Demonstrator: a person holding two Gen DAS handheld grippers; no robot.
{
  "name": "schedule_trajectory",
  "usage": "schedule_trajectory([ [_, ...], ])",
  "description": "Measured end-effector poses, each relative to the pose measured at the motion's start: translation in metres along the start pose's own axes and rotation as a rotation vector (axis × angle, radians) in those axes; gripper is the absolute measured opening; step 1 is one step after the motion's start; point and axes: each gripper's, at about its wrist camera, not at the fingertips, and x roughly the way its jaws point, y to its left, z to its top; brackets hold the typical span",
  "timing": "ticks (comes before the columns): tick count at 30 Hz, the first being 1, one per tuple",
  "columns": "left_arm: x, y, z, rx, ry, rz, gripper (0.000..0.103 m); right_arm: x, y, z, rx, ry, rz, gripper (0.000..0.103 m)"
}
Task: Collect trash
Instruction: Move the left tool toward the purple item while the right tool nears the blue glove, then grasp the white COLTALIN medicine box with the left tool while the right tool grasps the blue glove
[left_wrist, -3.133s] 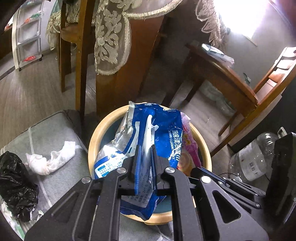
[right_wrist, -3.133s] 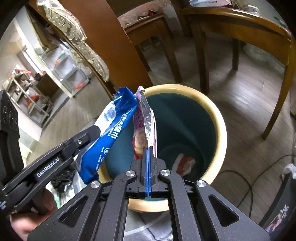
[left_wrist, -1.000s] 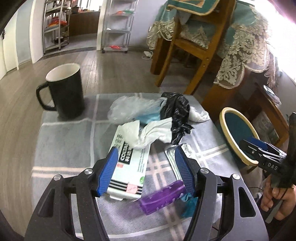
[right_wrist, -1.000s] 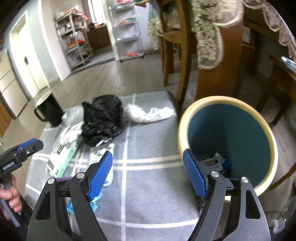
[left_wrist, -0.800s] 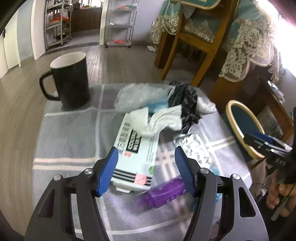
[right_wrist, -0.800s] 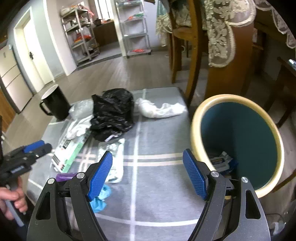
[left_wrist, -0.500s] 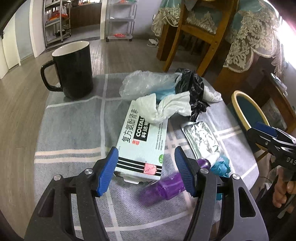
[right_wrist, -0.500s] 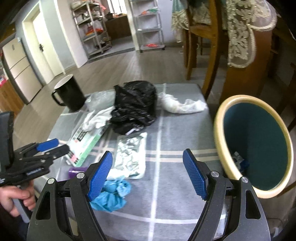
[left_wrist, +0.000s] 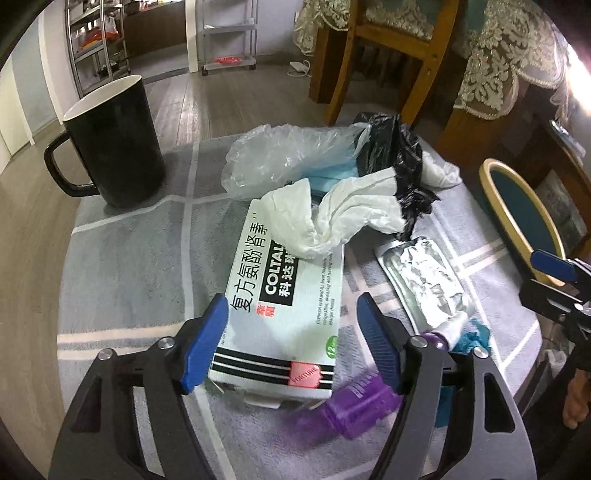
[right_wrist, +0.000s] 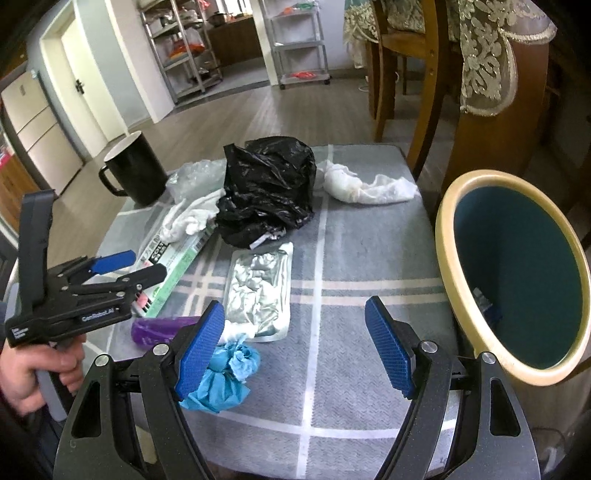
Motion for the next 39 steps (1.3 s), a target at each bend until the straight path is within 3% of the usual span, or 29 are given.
schedule_trajectory([
  [9,0.022,0.008,0.006,0.0,0.05,0.009,0.078,0.005,0.002,-0.002,-0.008,0.023,0.007,0.079],
  [16,0.023,0.01,0.005,-0.023,0.067,-0.012,0.073,0.006,-0.001,-0.003,0.007,0.042,0.046,0.079],
  [31,-0.031,0.011,-0.013,-0.069,-0.015,-0.007,0.073,0.015,0.016,-0.025,-0.035,0.156,0.125,0.079],
  [39,-0.042,0.007,-0.014,-0.051,-0.043,0.019,0.073,0.031,0.025,-0.032,-0.037,0.21,0.158,0.071],
])
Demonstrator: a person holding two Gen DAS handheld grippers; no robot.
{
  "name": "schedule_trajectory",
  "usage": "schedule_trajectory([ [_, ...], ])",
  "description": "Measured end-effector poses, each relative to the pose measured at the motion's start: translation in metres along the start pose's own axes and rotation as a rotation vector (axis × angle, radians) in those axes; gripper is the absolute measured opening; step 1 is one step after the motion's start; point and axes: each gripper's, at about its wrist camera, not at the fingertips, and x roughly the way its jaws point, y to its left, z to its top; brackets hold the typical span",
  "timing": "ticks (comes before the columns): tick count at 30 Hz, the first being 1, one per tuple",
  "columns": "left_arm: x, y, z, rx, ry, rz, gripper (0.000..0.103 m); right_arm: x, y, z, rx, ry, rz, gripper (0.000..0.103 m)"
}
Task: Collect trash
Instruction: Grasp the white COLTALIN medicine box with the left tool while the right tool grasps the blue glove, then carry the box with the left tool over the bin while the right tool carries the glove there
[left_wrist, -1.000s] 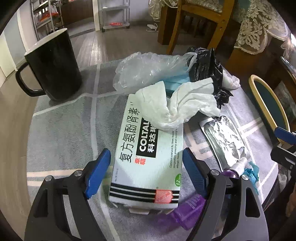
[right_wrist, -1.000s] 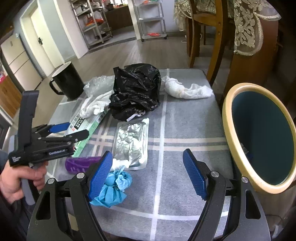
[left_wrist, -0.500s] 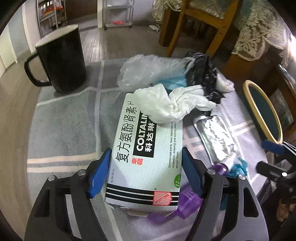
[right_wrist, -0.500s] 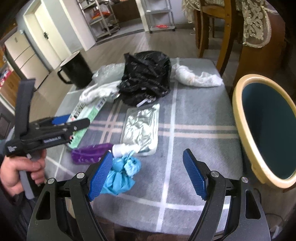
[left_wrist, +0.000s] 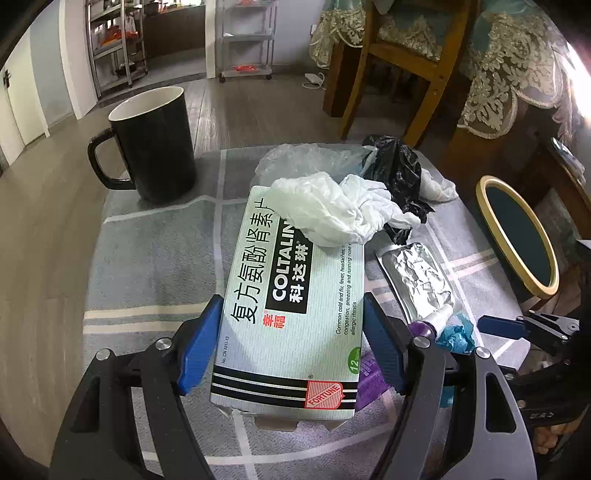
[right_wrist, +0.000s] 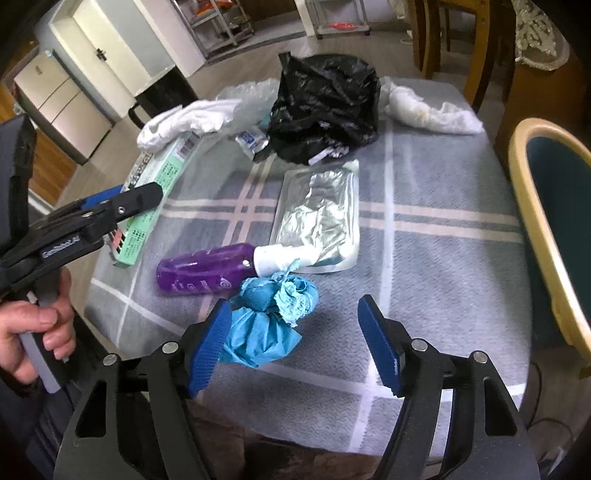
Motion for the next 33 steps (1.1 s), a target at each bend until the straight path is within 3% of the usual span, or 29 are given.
schedule_trajectory([
  [7,0.012,0.004,-0.001,-0.024,0.047,-0.029,0.073,0.005,0.002,0.0,0.02,0.015,0.081,0.05],
  [9,0.013,0.007,-0.002,-0.045,0.051,-0.033,0.073,0.004,0.001,0.0,0.026,0.012,0.084,0.037],
  [16,-0.001,0.001,0.0,-0.011,-0.002,-0.019,0.072,-0.014,-0.002,0.003,0.018,-0.052,0.088,0.037],
  [25,-0.009,0.005,0.003,-0.041,-0.033,-0.056,0.072,-0.039,-0.014,0.009,0.056,-0.164,0.052,0.037],
  [29,0.014,0.008,-0.003,-0.047,0.094,-0.034,0.072,-0.04,-0.019,0.01,0.073,-0.178,0.044,0.037],
  [33,0.017,0.012,-0.003,-0.064,0.135,-0.025,0.072,-0.043,-0.021,0.01,0.075,-0.183,0.04,0.037],
])
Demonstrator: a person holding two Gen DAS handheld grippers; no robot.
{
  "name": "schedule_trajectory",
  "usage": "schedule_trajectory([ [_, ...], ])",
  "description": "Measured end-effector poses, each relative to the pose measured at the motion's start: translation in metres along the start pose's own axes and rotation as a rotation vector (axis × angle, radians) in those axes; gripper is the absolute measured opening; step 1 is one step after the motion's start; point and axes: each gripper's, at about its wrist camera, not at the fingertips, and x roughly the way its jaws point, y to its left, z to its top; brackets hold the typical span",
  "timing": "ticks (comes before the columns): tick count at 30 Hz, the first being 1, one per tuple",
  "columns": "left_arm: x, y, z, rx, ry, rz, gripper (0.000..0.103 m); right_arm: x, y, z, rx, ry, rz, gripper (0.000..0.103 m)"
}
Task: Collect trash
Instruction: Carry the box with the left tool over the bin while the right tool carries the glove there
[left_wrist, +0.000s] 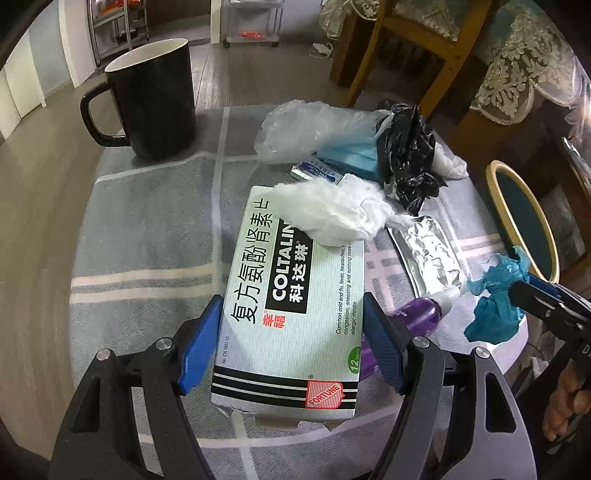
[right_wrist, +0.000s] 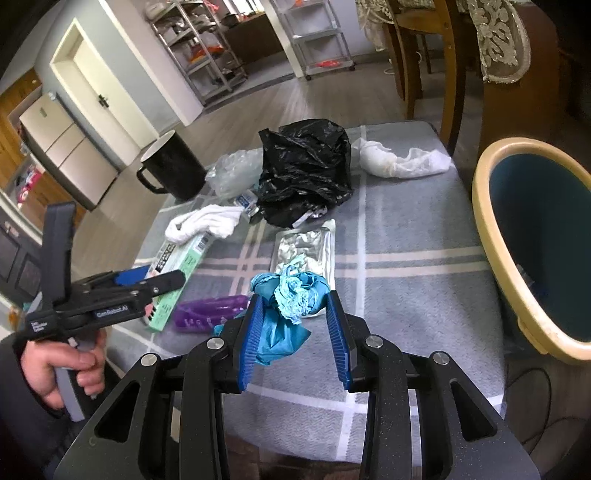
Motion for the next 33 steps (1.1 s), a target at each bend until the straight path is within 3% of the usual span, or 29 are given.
schedule_trajectory([
  [4,-0.032,0.005,0.01,-0.041,-0.121,-0.015,0.072,0.0,0.0,-0.001,-0.002,0.0,-0.001,0.037],
  [6,-0.023,0.006,0.011,-0.005,-0.054,0.044,0.072,0.0,0.001,-0.001,-0.004,0.001,-0.003,0.037],
  [8,-0.008,0.011,0.005,-0.025,0.014,0.036,0.072,0.0,0.0,0.0,-0.002,0.0,-0.002,0.037],
  [12,-0.008,0.003,0.001,0.015,0.017,0.045,0.072,-0.004,-0.001,0.001,0.006,-0.011,-0.001,0.037],
  [22,-0.032,-0.015,0.006,0.046,-0.085,-0.013,0.072,-0.015,-0.008,0.002,0.029,-0.051,-0.02,0.037],
  [33,-0.047,-0.051,0.028,0.085,-0.168,-0.082,0.072,-0.05,-0.029,0.015,0.05,-0.169,-0.118,0.037],
])
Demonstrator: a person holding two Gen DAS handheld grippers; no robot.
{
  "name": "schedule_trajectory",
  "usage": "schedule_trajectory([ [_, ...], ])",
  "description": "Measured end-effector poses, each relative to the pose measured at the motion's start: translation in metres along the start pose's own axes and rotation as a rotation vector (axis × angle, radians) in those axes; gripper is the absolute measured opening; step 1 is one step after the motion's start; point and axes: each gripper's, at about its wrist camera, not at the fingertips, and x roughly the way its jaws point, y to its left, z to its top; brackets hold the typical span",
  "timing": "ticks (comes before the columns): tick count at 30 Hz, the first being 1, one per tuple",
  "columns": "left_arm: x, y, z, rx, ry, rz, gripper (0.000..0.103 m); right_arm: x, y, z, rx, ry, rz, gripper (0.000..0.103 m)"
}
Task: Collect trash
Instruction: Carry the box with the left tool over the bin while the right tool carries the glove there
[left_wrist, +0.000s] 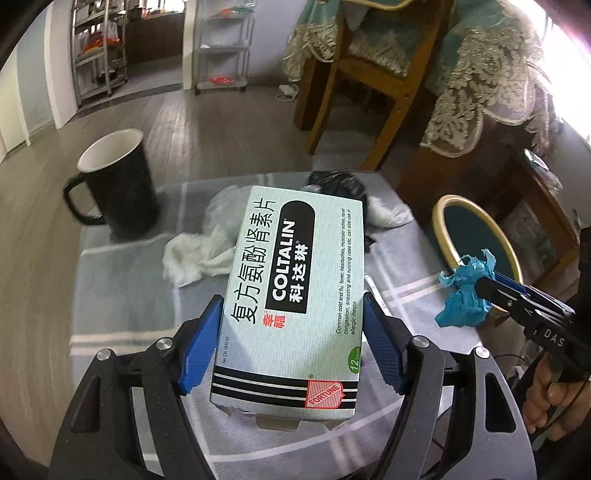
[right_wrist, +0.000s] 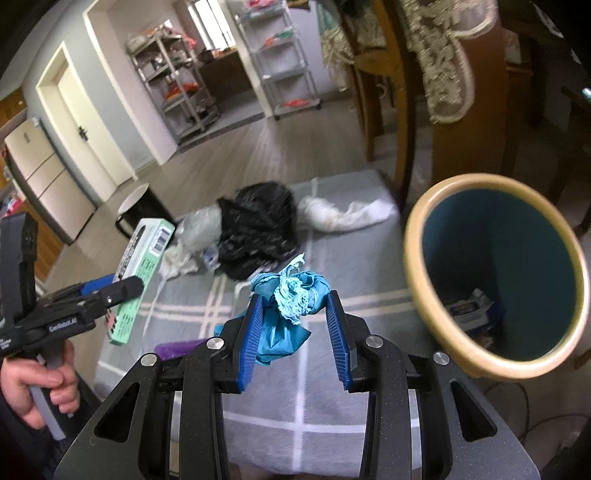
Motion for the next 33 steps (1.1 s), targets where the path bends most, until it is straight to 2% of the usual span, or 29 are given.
schedule_trajectory([
  [8,0.014,-0.054,0.016,0.103,-0.002,-0.064,0.072,-0.032,-0.031,0.014,0.043,-0.102,-0.107,0.037],
  [13,0.029,-0.096,0.027,0.173,0.01,-0.11,0.072,-0.045,-0.056,0.017,0.086,-0.135,-0.166,0.037],
  [19,0.046,-0.135,0.036,0.213,0.021,-0.159,0.072,-0.052,-0.08,0.025,0.124,-0.146,-0.247,0.037],
  [27,0.079,-0.184,0.047,0.257,0.058,-0.211,0.072,-0.059,-0.111,0.036,0.173,-0.16,-0.31,0.037],
  [33,0.099,-0.22,0.05,0.317,0.079,-0.233,0.072,-0.057,-0.142,0.031,0.238,-0.134,-0.353,0.037],
])
